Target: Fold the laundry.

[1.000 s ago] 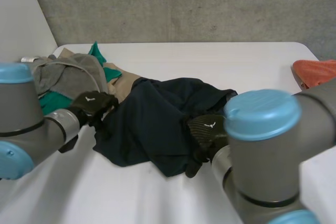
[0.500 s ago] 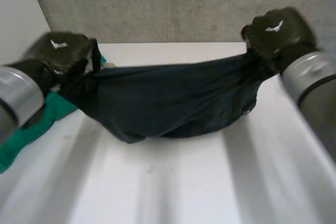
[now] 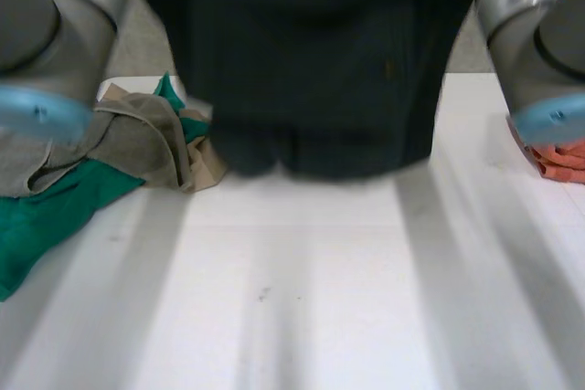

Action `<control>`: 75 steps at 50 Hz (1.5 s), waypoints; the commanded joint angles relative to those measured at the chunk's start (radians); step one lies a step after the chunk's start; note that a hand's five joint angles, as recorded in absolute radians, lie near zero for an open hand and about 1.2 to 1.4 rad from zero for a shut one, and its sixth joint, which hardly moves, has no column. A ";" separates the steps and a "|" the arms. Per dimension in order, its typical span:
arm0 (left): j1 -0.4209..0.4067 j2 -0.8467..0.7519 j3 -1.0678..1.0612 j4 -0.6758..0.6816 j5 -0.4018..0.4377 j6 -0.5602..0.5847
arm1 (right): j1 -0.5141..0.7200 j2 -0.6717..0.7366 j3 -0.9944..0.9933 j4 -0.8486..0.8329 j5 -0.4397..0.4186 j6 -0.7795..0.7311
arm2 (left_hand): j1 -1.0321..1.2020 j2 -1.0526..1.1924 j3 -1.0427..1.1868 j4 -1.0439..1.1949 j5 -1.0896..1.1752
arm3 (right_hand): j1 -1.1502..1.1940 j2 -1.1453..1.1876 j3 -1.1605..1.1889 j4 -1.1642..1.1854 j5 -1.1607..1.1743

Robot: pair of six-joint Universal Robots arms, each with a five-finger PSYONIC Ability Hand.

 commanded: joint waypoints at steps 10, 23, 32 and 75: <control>0.006 0.160 -0.314 0.148 0.018 -0.104 | -0.023 -0.047 0.151 -0.217 -0.129 0.021 | 0.250 0.199 0.206 0.197 0.215 | 0.253 0.238 0.209 0.199 0.227; 0.000 0.030 -0.788 0.169 0.031 -0.101 | -0.014 0.001 0.628 -0.097 -0.233 -0.071 | 0.250 0.199 0.206 0.197 0.215 | 0.253 0.238 0.209 0.199 0.227; -0.010 -0.084 -0.782 0.119 0.038 -0.086 | -0.013 0.070 0.681 -0.071 -0.156 -0.145 | 0.033 -0.019 -0.012 -0.021 -0.003 | 0.108 0.093 0.063 0.053 0.081; 0.003 0.038 -0.904 -0.096 0.077 0.017 | -0.059 -0.125 0.929 0.009 -0.233 -0.091 | -0.489 -0.540 -0.533 -0.542 -0.524 | -0.540 -0.555 -0.584 -0.594 -0.566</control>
